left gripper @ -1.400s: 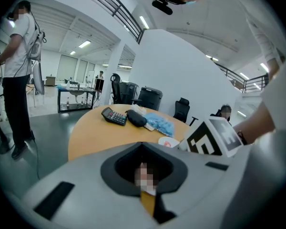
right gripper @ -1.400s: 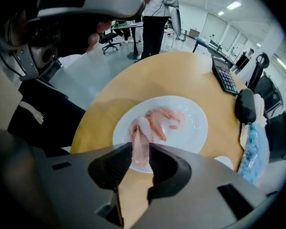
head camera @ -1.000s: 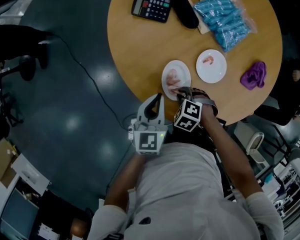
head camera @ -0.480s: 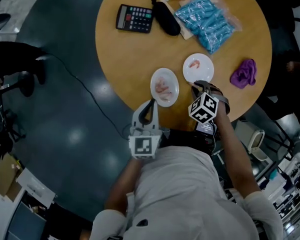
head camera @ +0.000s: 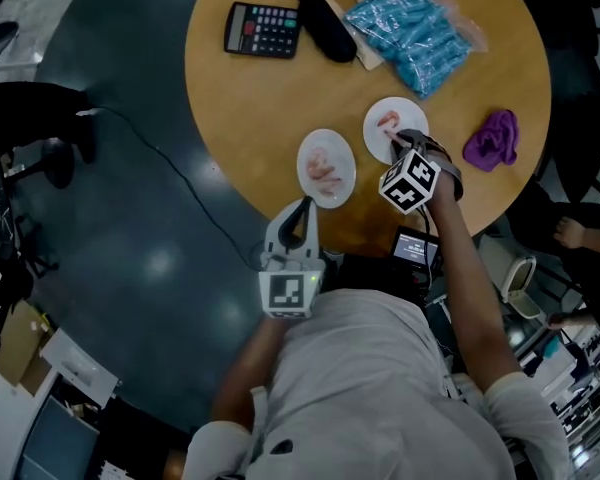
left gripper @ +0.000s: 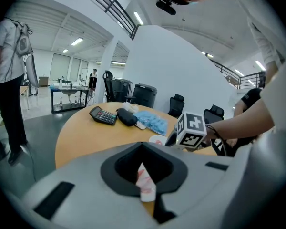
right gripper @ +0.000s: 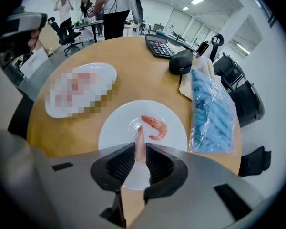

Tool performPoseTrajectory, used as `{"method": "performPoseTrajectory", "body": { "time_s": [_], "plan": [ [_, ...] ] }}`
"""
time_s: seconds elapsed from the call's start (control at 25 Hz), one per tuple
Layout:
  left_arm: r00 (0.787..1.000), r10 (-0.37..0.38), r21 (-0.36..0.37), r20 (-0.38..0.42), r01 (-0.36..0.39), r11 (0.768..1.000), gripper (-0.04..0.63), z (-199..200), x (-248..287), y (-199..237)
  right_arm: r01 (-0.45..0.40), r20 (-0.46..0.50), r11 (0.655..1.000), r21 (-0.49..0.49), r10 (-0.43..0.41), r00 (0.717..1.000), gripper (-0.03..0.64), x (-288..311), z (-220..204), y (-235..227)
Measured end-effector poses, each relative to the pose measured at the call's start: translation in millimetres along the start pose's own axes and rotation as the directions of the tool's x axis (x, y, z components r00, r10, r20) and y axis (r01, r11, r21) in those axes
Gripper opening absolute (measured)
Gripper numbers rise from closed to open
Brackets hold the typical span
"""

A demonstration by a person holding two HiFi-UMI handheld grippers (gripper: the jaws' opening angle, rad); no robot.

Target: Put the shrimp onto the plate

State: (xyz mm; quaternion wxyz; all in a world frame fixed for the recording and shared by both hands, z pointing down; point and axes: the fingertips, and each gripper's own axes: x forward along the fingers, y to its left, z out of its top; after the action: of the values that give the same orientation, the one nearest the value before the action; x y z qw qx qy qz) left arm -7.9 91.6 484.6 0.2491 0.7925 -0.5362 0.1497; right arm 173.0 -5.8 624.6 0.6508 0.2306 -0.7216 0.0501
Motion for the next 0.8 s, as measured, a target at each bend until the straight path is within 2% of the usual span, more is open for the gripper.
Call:
{"method": "performPoseTrajectory", "body": {
  "time_s": [0.12,0.28,0.44,0.6,0.64,0.72,0.8],
  "plan": [
    [1.0,0.008,-0.025,0.003,-0.008,1.0,0.008,2,2,-3,0.002,0.001,1.0,0.005,-0.002,1.0,0.078,1,2,-5],
    [1.0,0.01,-0.023,0.008,-0.009,1.0,0.008,3,3,-5,-0.008,0.011,0.999,0.038,0.008,1.0,0.078,1,4,-11],
    [1.0,0.008,-0.014,0.008,-0.008,1.0,0.008,2,2,-4,-0.032,0.016,0.998,0.049,0.032,0.999,0.126,0,4,-7],
    [1.0,0.018,-0.035,0.018,-0.017,0.999,0.008,3,1,-1,0.027,0.035,0.997,0.068,-0.029,0.999,0.13,-20,5,-13],
    [1.0,0.019,-0.038,0.019,-0.018,0.999,0.008,3,0,0,0.038,0.056,0.996,0.077,-0.043,0.997,0.127,-30,8,-11],
    [1.0,0.017,-0.024,0.026,-0.016,1.0,0.008,3,-2,4,0.039,0.113,0.996,0.08,-0.048,0.992,0.081,-51,19,3],
    [0.999,0.018,-0.016,0.033,-0.018,1.0,0.008,4,-4,8,-0.001,0.175,0.998,0.069,-0.011,0.985,0.053,-67,33,30]
  ]
}}
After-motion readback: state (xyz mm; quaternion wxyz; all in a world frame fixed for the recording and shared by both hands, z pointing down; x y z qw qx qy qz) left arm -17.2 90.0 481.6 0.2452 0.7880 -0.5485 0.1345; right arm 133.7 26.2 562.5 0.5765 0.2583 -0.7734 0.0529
